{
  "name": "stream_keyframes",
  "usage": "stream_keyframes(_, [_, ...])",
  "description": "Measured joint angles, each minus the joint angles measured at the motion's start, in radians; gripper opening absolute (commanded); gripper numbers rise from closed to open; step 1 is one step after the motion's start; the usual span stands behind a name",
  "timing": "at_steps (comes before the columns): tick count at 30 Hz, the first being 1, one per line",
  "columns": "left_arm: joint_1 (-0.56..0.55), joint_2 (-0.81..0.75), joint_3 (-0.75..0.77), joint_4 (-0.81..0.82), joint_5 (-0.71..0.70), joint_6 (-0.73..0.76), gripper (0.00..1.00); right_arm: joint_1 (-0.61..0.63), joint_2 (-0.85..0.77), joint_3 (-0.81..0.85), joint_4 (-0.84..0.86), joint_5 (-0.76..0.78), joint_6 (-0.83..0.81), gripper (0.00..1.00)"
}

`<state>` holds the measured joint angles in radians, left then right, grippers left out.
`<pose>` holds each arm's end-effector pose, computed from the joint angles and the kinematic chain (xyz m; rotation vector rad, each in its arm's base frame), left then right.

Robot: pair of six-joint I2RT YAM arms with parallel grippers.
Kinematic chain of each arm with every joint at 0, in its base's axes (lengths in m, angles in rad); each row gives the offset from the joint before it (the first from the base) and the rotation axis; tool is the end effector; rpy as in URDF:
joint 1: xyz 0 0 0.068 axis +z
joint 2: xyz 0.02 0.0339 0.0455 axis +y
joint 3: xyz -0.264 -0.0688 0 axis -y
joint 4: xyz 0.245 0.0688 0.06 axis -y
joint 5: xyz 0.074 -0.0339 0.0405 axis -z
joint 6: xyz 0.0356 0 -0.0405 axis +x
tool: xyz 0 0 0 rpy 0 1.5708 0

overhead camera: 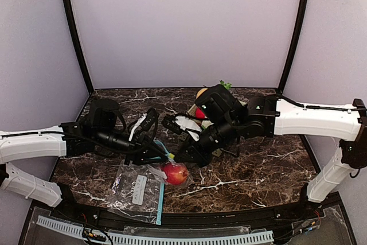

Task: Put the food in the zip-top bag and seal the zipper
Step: Pass from the right arm to the left

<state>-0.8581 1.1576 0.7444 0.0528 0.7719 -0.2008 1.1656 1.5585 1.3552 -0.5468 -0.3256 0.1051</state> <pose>0.1483 -0.2096 0.2768 1.1917 1.7319 -1.4169 0.1266 0.3240 0.3133 -1.4135 2.0591 0.9725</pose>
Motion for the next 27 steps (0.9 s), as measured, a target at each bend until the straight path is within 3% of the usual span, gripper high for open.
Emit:
stream_keyframes(3, [-0.004,0.000,-0.001,-0.019,-0.019,0.010,0.02,-0.004,0.000,0.000,-0.002,0.000,0.000,0.00])
stream_keyframes(7, [-0.009,0.000,-0.004,-0.036,-0.055,0.018,0.01,-0.007,0.000,0.000,-0.003,0.002,0.000,0.00])
stream_keyframes(10, [-0.011,-0.016,-0.026,-0.016,-0.086,0.007,0.01,-0.008,0.000,-0.006,0.005,0.009,0.005,0.15])
stream_keyframes(12, [-0.011,-0.037,-0.050,0.000,-0.106,-0.010,0.01,-0.008,-0.008,-0.019,0.016,0.013,0.014,0.37])
stream_keyframes(14, [-0.011,-0.061,-0.082,0.027,-0.129,-0.034,0.01,-0.010,-0.028,-0.042,0.027,0.019,0.034,0.51])
stream_keyframes(16, [-0.011,-0.080,-0.104,0.055,-0.144,-0.064,0.01,-0.010,-0.058,-0.074,0.051,0.028,0.056,0.57])
stream_keyframes(21, [-0.011,-0.107,-0.129,0.135,-0.161,-0.123,0.01,-0.014,-0.162,-0.184,0.161,0.057,0.132,0.57])
stream_keyframes(27, [-0.011,-0.116,-0.133,0.177,-0.162,-0.155,0.01,-0.014,-0.185,-0.214,0.255,0.114,0.218,0.47])
